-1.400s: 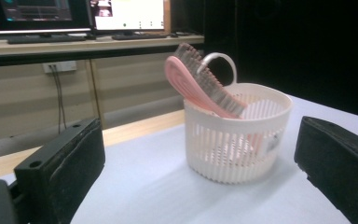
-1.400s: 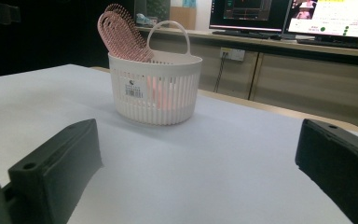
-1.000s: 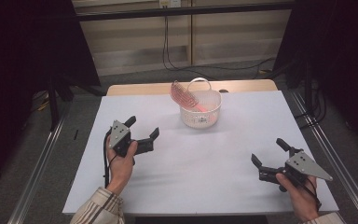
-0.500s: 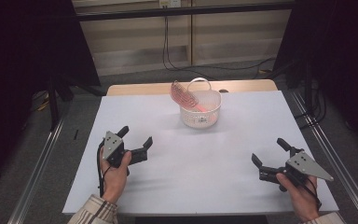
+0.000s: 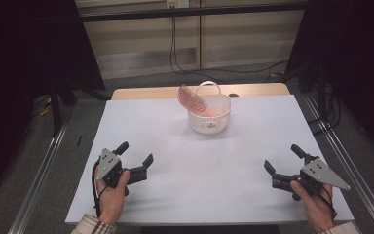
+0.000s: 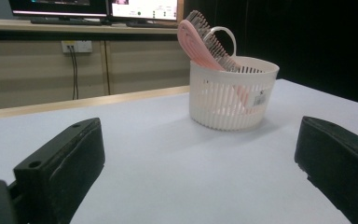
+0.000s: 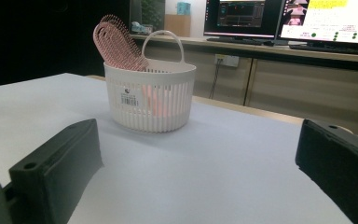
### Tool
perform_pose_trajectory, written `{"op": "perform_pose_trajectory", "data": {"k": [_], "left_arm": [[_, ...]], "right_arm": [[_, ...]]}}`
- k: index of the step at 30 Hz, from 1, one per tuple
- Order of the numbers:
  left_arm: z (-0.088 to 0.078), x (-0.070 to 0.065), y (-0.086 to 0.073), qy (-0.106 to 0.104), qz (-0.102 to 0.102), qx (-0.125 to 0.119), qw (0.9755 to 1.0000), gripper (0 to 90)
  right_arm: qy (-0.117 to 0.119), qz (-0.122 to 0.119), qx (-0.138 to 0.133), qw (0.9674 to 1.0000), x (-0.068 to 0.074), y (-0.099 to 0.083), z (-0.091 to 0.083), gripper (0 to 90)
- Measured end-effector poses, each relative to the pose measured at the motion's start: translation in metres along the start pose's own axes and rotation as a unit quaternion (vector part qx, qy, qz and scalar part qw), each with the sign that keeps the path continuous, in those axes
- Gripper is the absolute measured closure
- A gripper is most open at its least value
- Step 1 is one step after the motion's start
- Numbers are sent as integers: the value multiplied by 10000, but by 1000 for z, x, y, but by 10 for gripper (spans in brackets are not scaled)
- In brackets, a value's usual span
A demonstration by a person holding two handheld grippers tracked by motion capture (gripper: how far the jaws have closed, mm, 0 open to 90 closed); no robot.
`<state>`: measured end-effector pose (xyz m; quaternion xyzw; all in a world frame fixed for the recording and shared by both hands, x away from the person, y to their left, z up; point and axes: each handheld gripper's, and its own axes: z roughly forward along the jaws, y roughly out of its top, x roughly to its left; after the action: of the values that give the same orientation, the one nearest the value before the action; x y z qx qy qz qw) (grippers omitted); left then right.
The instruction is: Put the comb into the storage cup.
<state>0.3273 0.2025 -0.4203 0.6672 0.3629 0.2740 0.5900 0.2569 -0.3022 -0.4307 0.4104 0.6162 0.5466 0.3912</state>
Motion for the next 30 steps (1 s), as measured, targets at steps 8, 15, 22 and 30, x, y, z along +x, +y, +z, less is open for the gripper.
{"op": "perform_pose_trajectory", "data": {"k": [8,15,22,30], "left_arm": [[-16,6,-3,275,25,86,9996,17],[-29,5,-7,524,85,113,9985,18],[-41,4,-10,474,183,134,9986,18],[-48,6,-16,595,31,258,9979,19]], "right_arm": [[-69,-28,-105,9999,1,2,-4,4],[-55,4,-66,10000,1,0,-7,2],[-108,14,-116,9999,0,1,-11,3],[-167,63,-77,9998,-3,-1,-18,3]]}}
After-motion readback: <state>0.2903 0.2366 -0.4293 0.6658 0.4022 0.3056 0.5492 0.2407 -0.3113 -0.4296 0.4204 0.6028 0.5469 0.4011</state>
